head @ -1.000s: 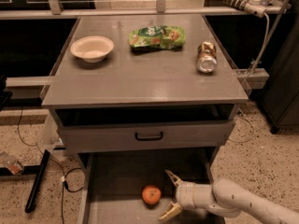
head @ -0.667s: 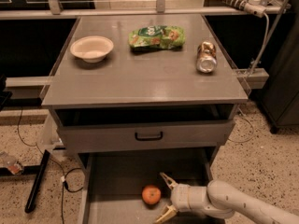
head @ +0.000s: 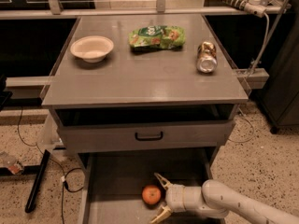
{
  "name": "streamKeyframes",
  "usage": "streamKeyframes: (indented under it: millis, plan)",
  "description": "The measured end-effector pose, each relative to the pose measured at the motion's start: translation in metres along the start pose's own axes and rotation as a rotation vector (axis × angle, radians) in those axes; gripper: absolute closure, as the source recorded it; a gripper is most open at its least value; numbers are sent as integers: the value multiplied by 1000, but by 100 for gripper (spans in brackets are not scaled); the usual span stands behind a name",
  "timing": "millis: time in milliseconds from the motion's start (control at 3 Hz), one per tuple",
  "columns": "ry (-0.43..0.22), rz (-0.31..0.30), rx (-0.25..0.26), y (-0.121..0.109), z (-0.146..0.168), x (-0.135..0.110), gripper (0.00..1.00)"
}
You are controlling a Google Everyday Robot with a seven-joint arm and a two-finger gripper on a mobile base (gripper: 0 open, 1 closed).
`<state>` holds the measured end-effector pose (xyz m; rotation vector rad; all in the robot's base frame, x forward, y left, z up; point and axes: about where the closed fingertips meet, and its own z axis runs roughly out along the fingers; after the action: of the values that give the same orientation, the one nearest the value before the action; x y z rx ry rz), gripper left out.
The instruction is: Pick orange from middle drawer and place on counter
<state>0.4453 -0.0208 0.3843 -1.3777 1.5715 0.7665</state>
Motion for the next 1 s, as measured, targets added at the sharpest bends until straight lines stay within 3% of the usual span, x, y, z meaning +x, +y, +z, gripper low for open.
streamKeyframes:
  millis: [333,1000]
  plan:
    - [0,0,0,0,0,0,18]
    - [0,0,0,0,0,0,64]
